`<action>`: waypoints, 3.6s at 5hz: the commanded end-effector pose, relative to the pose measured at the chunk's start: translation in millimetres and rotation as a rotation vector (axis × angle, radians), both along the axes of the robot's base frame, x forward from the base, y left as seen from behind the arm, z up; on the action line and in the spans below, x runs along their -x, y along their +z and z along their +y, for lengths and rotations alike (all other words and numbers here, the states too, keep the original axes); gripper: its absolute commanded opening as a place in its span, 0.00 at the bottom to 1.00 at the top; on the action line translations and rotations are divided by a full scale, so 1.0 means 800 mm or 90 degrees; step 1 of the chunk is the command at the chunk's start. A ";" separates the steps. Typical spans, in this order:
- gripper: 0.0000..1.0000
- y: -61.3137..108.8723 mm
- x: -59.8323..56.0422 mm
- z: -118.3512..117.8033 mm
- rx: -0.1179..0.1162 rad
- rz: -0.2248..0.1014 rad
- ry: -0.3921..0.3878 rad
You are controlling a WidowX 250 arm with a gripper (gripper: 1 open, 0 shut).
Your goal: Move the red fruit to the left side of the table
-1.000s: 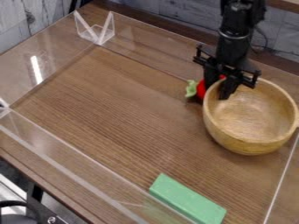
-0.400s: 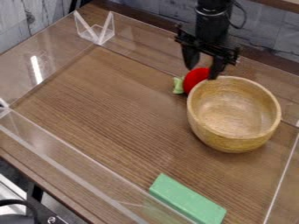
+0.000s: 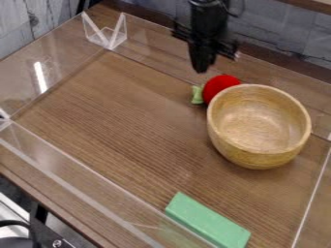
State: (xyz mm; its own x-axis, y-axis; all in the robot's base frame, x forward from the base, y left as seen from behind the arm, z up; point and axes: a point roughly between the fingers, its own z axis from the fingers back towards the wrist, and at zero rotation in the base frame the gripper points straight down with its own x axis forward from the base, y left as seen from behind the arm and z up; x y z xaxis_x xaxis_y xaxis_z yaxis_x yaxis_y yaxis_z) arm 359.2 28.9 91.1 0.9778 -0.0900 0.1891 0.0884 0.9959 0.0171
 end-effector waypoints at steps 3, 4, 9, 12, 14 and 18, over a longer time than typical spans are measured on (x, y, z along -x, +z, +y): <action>0.00 0.045 0.001 0.045 -0.004 -0.062 0.006; 0.00 0.043 -0.005 0.029 0.004 -0.060 -0.053; 0.00 0.045 0.001 -0.014 0.007 -0.059 -0.107; 0.00 0.080 0.006 -0.018 0.012 -0.078 -0.203; 0.00 0.100 0.006 -0.041 0.023 -0.083 -0.261; 1.00 0.069 -0.011 -0.078 0.050 -0.046 -0.289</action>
